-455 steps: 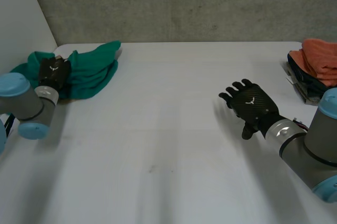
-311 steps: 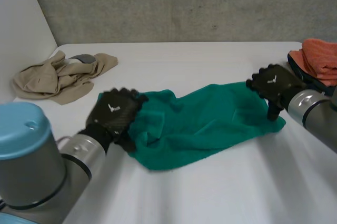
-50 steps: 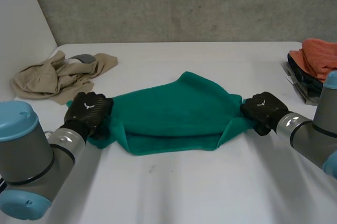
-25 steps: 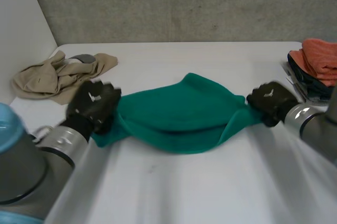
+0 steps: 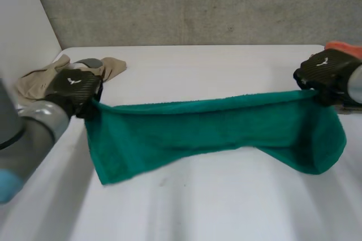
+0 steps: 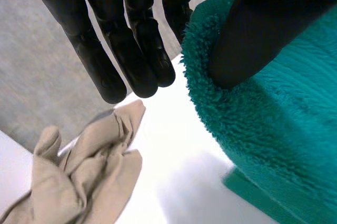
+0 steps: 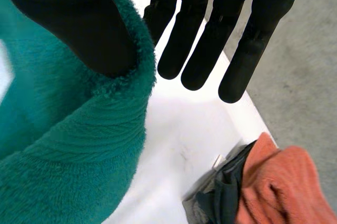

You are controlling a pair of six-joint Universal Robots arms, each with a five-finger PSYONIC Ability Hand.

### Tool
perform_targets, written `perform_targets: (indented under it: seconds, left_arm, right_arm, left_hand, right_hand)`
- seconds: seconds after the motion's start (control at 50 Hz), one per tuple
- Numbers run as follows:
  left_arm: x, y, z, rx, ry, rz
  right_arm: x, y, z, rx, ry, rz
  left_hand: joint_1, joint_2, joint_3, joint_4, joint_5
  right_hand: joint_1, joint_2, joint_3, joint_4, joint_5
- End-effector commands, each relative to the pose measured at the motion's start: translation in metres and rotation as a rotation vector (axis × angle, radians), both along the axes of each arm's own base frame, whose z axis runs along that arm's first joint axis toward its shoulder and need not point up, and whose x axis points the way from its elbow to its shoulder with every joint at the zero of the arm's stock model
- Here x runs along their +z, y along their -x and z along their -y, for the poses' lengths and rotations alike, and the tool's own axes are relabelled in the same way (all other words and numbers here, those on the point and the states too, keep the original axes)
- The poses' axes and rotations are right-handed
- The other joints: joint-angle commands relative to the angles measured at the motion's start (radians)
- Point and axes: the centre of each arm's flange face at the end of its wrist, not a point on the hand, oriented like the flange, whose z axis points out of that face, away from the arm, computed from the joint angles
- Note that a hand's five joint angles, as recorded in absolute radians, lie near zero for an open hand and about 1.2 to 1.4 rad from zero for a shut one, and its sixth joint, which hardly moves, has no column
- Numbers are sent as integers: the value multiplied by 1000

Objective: Fold the laundry.

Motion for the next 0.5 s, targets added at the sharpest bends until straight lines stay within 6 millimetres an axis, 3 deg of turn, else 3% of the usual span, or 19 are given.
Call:
perform_targets:
  seconds: [0.02, 0.06, 0.12, 0.18, 0.22, 0.24, 0.28, 0.34, 0.44, 0.46, 0.5]
  left_arm:
    - [57, 35, 72, -22, 408, -152]
    - [84, 37, 84, -12, 538, -207]
    - [151, 37, 95, 18, 855, -365]
    - [174, 32, 98, 47, 977, -416]
    - [178, 31, 101, 66, 1005, -432]
    - [177, 30, 104, 80, 988, -435]
    - [165, 33, 105, 78, 933, -420]
    - [146, 35, 106, 79, 855, -400]
    - [81, 33, 100, 80, 649, -341]
    - [71, 33, 97, 79, 620, -330]
    - [53, 31, 92, 79, 564, -310]
  right_arm:
    - [3, -28, 64, -67, 231, 175]
    - [23, -34, 74, -77, 342, 255]
    - [46, -39, 90, -86, 517, 423]
    - [59, -40, 97, -66, 628, 532]
    - [71, -38, 96, -61, 685, 585]
    - [85, -37, 90, -44, 732, 624]
    - [91, -37, 85, -35, 745, 635]
    - [82, -37, 75, -38, 693, 626]
    - [33, -42, 58, -13, 459, 537]
    - [14, -44, 50, 5, 367, 491]
    - [-5, -44, 39, 23, 274, 433]
  left_hand:
    - [249, 198, 206, 196, 236]
    - [249, 198, 206, 196, 236]
    - [249, 198, 206, 196, 236]
    - [249, 198, 206, 196, 236]
    - [249, 198, 206, 196, 236]
    - [249, 198, 206, 196, 236]
    - [249, 198, 206, 196, 236]
    - [249, 198, 206, 196, 236]
    - [249, 198, 206, 196, 236]
    - [249, 198, 206, 196, 236]
    - [249, 198, 206, 196, 236]
  right_hand:
    - [264, 214, 202, 194, 218]
    - [264, 214, 202, 194, 218]
    - [264, 214, 202, 194, 218]
    - [264, 214, 202, 194, 218]
    - [264, 214, 202, 194, 218]
    - [264, 214, 202, 194, 218]
    - [264, 214, 202, 194, 218]
    - [264, 214, 202, 194, 218]
    - [264, 214, 202, 194, 218]
    - [264, 214, 202, 194, 218]
    - [264, 214, 202, 194, 218]
